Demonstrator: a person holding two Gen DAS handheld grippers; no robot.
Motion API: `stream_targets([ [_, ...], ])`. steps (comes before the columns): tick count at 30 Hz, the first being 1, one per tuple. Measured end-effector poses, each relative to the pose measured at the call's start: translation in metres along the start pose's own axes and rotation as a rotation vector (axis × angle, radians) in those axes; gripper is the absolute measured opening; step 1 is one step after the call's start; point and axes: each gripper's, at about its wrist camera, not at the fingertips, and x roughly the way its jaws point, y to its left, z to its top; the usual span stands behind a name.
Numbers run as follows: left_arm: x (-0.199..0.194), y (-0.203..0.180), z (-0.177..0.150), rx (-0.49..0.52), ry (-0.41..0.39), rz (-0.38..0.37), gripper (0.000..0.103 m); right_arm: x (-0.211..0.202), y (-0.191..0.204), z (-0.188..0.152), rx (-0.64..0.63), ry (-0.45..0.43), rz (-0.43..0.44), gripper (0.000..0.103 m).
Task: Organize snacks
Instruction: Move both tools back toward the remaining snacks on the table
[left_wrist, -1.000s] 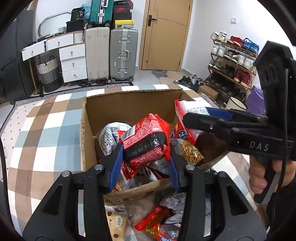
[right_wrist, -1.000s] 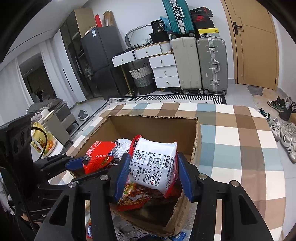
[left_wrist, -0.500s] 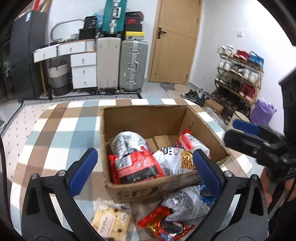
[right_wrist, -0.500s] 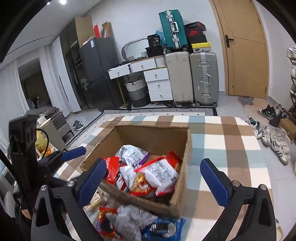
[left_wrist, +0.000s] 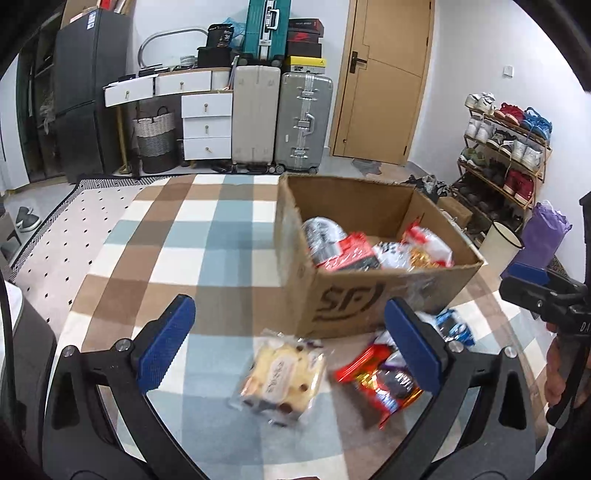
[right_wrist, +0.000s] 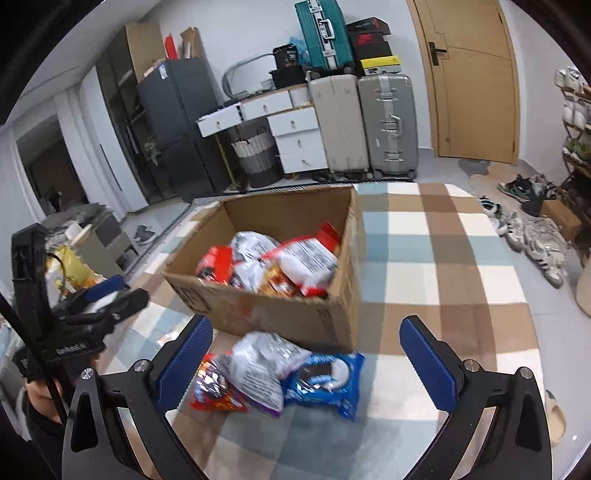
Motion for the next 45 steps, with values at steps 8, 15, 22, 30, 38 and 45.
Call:
stream_targets([
  [8, 0.011, 0.005, -0.018, 0.032, 0.07, 0.002, 0.102, 0.012, -0.006, -0.022, -0.019, 0.039, -0.071, 0.103],
  [15, 0.02, 0.009, -0.036, 0.031, 0.104, 0.023, 0.102, 0.029, -0.02, -0.036, -0.005, 0.088, -0.1, 0.103],
  [22, 0.04, 0.011, -0.047, 0.058, 0.148, 0.032, 0.102, 0.054, -0.029, -0.044, -0.003, 0.159, -0.123, 0.103],
  [30, 0.06, 0.017, -0.054, 0.049, 0.188, 0.028, 0.102, 0.074, -0.027, -0.051, -0.039, 0.207, -0.123, 0.103],
  [38, 0.074, 0.023, -0.056, 0.034, 0.226, 0.016, 0.102, 0.089, -0.011, -0.052, -0.112, 0.235, -0.108, 0.103],
  [45, 0.088, 0.032, -0.057, 0.003, 0.271, 0.016, 0.102, 0.102, -0.013, -0.05, -0.112, 0.248, -0.11, 0.103],
])
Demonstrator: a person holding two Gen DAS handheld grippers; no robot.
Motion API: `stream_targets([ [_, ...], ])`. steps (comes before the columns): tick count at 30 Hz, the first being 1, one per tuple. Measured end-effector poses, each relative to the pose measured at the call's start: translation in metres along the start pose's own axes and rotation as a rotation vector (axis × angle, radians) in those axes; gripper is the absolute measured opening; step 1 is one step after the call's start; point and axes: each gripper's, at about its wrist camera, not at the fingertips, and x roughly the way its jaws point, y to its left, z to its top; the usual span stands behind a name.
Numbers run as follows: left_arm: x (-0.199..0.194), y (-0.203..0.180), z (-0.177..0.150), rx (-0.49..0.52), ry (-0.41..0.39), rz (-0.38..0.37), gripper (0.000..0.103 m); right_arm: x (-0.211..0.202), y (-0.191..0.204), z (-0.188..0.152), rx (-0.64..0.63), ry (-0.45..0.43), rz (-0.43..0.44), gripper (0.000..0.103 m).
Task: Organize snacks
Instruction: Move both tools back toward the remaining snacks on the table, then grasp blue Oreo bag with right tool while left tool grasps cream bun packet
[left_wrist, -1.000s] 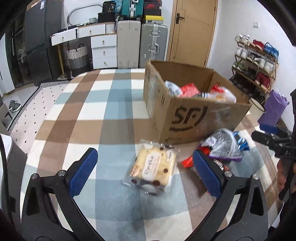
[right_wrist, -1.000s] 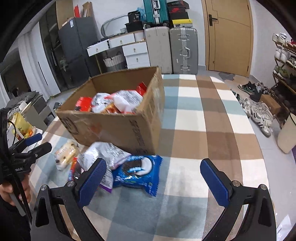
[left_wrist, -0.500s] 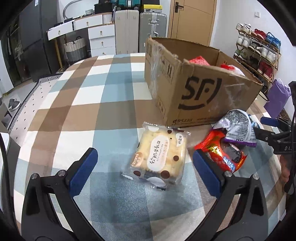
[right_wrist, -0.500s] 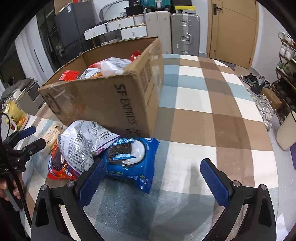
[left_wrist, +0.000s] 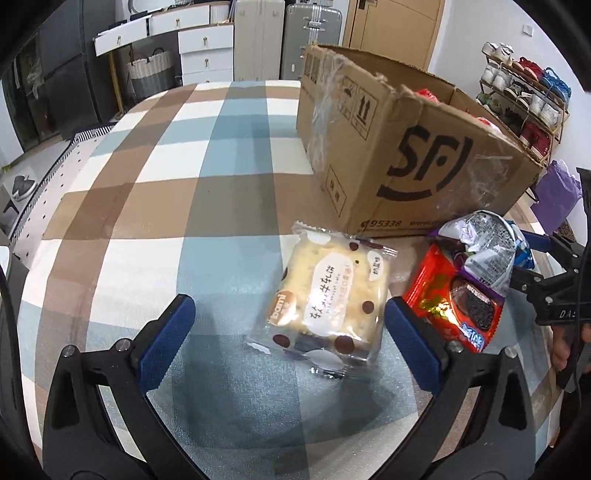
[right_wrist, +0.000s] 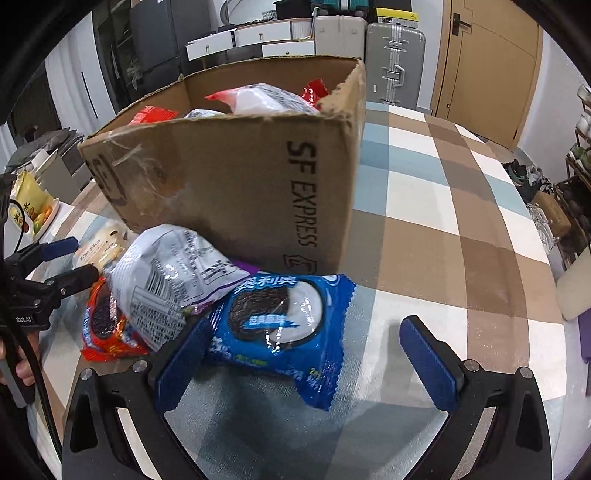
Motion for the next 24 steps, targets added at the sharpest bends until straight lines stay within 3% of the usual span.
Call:
stream_targets([
  [15, 0.01, -0.012, 0.0, 0.067, 0.023, 0.052, 0.1, -0.004, -0.017, -0.006, 0.009, -0.017, -0.012, 0.101],
  [17, 0.009, -0.013, 0.0, 0.07, 0.02, 0.049, 0.099, -0.007, -0.014, -0.01, 0.002, -0.019, -0.005, 0.097],
  [20, 0.007, -0.014, 0.0, 0.08, 0.009, 0.039, 0.09, -0.011, -0.009, -0.011, -0.01, -0.026, 0.013, 0.086],
  [24, 0.0, -0.02, -0.004, 0.108, -0.013, 0.01, 0.062, -0.017, -0.001, -0.01, -0.044, -0.037, 0.009, 0.081],
])
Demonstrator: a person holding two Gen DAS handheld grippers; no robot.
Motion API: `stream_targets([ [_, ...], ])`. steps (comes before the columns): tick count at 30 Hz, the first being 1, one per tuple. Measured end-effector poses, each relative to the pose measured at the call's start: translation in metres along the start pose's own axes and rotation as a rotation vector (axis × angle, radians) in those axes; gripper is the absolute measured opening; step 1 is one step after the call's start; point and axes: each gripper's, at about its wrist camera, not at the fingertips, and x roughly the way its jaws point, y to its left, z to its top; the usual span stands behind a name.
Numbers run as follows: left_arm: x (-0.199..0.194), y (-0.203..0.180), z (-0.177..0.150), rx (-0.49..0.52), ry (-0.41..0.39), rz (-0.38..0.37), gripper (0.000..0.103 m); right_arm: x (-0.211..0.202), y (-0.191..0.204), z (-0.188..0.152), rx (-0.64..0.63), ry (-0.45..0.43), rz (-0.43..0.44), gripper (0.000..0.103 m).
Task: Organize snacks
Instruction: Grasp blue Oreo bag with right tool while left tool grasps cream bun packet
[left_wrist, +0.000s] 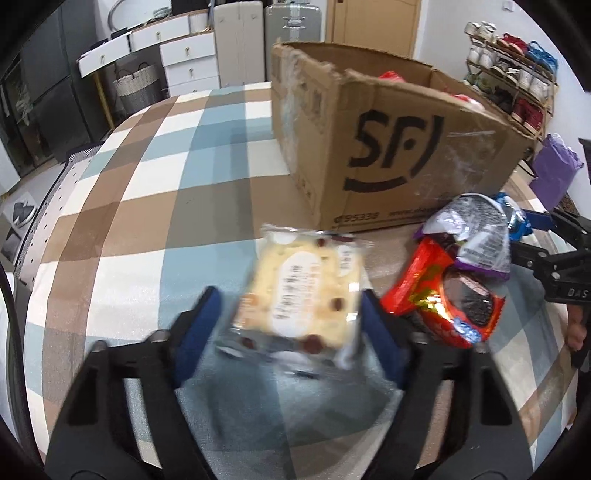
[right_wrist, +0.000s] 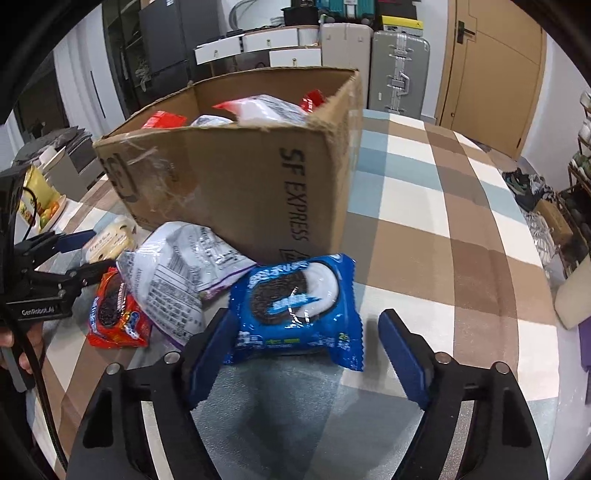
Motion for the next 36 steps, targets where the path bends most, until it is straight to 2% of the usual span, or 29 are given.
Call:
stream_targets([
  [1, -0.001, -0.001, 0.0, 0.007, -0.004, -0.007, 0.056, 0.0, 0.002, 0.001, -0.009, -0.001, -0.001, 0.08],
  [7, -0.006, -0.003, -0.003, 0.006, -0.012, -0.034, 0.055, 0.004, 0.009, 0.004, -0.034, 0.016, 0.011, 0.066],
  [12, -0.012, 0.0, -0.007, -0.013, -0.022, -0.061, 0.055, 0.0, 0.007, -0.003, -0.015, 0.004, 0.026, 0.058],
  [14, -0.016, 0.001, -0.008, -0.021, -0.031, -0.06, 0.055, -0.003, 0.004, -0.006, -0.004, -0.007, 0.036, 0.051],
  [23, -0.04, -0.004, -0.005, -0.012, -0.093, -0.049, 0.055, -0.023, 0.004, -0.016, 0.016, -0.046, 0.051, 0.048],
  [36, -0.095, -0.018, 0.007, -0.004, -0.212, -0.027, 0.055, -0.079, 0.006, -0.01, 0.04, -0.188, 0.069, 0.048],
])
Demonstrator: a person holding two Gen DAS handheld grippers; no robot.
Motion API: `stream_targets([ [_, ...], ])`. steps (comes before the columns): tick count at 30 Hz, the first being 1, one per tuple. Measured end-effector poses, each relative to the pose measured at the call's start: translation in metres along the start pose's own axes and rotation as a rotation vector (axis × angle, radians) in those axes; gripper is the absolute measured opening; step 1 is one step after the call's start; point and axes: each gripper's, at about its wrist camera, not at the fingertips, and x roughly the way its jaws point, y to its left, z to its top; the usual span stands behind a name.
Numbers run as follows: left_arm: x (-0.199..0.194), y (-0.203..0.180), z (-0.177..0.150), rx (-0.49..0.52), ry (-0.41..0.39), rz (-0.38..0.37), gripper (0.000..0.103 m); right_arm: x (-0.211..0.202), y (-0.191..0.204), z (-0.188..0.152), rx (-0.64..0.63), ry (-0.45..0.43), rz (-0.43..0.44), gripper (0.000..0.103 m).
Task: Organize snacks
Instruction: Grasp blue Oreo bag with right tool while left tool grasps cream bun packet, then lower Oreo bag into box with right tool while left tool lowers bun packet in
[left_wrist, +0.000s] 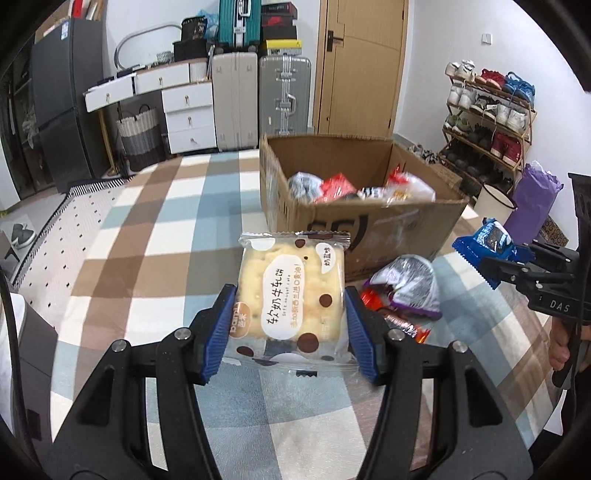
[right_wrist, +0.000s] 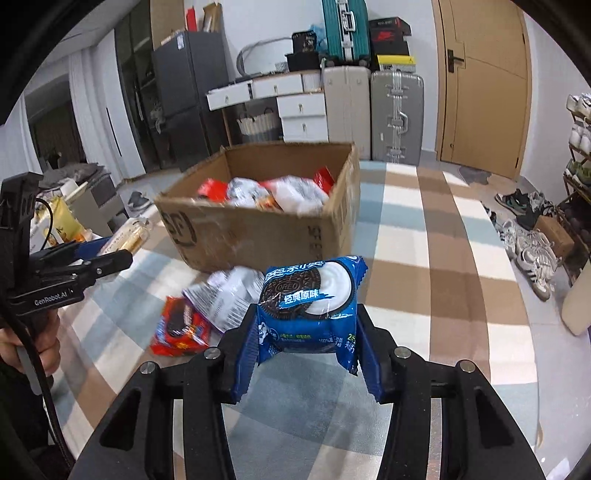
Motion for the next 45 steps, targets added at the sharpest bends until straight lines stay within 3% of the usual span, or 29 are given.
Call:
stream_targets([
  [19, -0.031, -0.039, 0.048, 0.035, -0.094, 0.006, 0.055, -0.031, 0.009, 0.047, -0.002, -0.126, 0.065, 0.048],
  [29, -0.018, -0.047, 0.076, 0.042, -0.108, 0.005, 0.055, -0.023, 0.014, 0.069, -0.017, -0.145, 0.093, 0.048],
  [45, 0.037, -0.048, 0.107, 0.032, -0.097, -0.022, 0.055, 0.015, 0.018, 0.095, -0.019, -0.115, 0.1, 0.049],
])
